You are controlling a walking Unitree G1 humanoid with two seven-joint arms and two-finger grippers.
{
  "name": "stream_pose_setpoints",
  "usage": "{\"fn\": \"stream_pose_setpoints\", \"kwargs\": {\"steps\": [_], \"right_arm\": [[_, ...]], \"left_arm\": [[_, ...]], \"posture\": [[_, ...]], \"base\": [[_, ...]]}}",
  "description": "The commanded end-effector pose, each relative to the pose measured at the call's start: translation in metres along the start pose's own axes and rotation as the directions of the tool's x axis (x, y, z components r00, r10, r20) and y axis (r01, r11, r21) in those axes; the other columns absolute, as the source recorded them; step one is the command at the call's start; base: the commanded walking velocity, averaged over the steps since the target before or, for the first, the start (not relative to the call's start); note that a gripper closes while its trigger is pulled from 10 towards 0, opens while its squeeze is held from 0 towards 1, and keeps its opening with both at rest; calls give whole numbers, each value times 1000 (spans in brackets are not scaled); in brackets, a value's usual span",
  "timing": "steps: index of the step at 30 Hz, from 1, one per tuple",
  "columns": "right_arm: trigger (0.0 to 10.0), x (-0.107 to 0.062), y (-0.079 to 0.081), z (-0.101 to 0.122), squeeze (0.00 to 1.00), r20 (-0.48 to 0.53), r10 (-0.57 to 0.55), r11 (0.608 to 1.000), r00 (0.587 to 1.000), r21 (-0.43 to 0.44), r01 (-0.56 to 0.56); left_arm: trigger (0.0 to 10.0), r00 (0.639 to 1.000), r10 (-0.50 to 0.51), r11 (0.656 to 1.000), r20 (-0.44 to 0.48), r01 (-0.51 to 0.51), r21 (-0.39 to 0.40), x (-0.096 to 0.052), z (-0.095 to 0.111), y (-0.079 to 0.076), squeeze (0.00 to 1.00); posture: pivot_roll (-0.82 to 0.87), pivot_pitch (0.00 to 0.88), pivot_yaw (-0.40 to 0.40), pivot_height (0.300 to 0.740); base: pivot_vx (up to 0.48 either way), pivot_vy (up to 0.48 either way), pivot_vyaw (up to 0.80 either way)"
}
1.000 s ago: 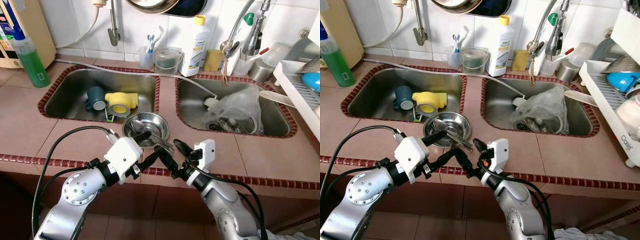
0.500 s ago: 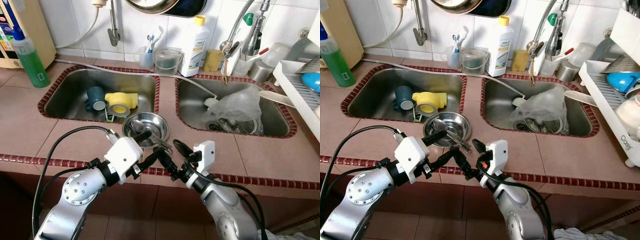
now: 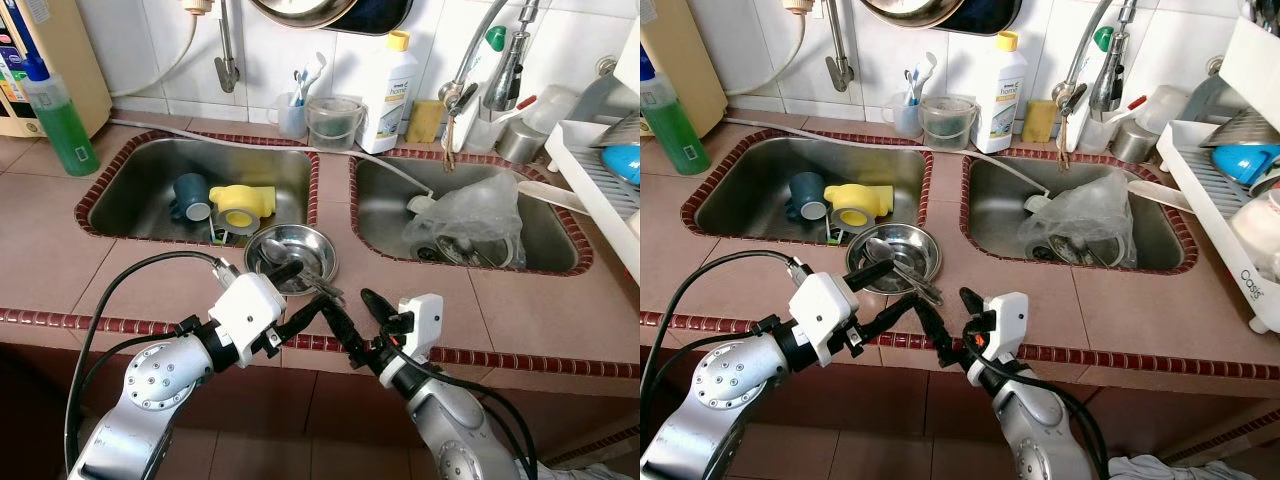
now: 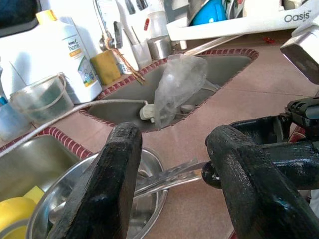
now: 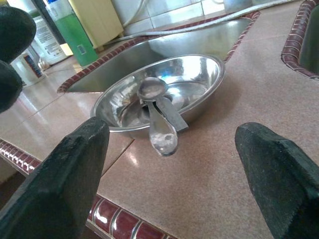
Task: Kitchen organization
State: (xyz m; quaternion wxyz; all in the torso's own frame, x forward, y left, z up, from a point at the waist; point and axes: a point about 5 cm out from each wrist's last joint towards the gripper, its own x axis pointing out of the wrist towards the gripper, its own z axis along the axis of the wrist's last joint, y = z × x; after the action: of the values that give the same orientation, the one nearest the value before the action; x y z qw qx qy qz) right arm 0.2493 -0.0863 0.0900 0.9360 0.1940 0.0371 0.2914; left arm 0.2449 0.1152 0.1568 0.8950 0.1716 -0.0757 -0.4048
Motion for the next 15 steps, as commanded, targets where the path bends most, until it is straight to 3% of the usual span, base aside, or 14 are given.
{"fn": "stream_pose_setpoints", "kwargs": {"steps": [1, 3, 4, 8, 10, 11, 12, 13, 15], "right_arm": [[4902, 7, 5, 1, 0, 2, 31, 999, 1000, 6, -31], [4157, 10, 7, 2, 0, 8, 39, 999, 999, 12, -39], [392, 12, 8, 3, 0, 9, 46, 999, 999, 20, -46], [0, 18, 13, 1, 0, 9, 69, 996, 998, 61, -69], [1569, 20, 17, -1, 0, 1, 84, 993, 996, 78, -83], [1569, 20, 18, -2, 0, -2, 94, 992, 996, 82, -93], [7020, 19, 17, -3, 0, -8, 74, 995, 997, 72, -73], [10000, 19, 17, -3, 0, -7, 68, 995, 998, 69, -68], [10000, 17, 16, 1, 0, 18, 53, 996, 998, 74, -54]], "left_arm": [[10000, 1000, -11, 1000, 7, 11, 9, 2, 3, 1, 0], [10000, 1000, -8, 1000, 7, 8, 11, 2, 3, 1, 0], [10000, 1000, -7, 1000, 7, 7, 12, 2, 3, 2, 0], [10000, 1000, -1, 1000, 7, 1, 15, 1, 4, 2, 0], [10000, 1000, 1, 1000, 8, -1, 16, 1, 5, 2, 0], [10000, 1000, 2, 1000, 8, -3, 16, 1, 5, 2, 0], [10000, 1000, 6, 1000, 6, -6, 17, 0, 5, 3, 0], [10000, 1000, 7, 1000, 5, -7, 17, 0, 5, 3, 0], [10000, 1000, 11, 1000, 1, -11, 17, -2, 4, 3, 0]], "posture": [[130, 40, -39, 740], [130, 40, -39, 740], [135, 39, -40, 740], [139, 38, -41, 740], [139, 38, -41, 740], [150, 40, -47, 740], [150, 40, -47, 740], [153, 42, -50, 740], [154, 44, -49, 740]], "base": [[0, 0, 0], [0, 0, 0], [0, 0, 0], [0, 0, 0], [0, 0, 0], [0, 0, 0], [0, 0, 0], [0, 0, 0], [0, 0, 0]]}}
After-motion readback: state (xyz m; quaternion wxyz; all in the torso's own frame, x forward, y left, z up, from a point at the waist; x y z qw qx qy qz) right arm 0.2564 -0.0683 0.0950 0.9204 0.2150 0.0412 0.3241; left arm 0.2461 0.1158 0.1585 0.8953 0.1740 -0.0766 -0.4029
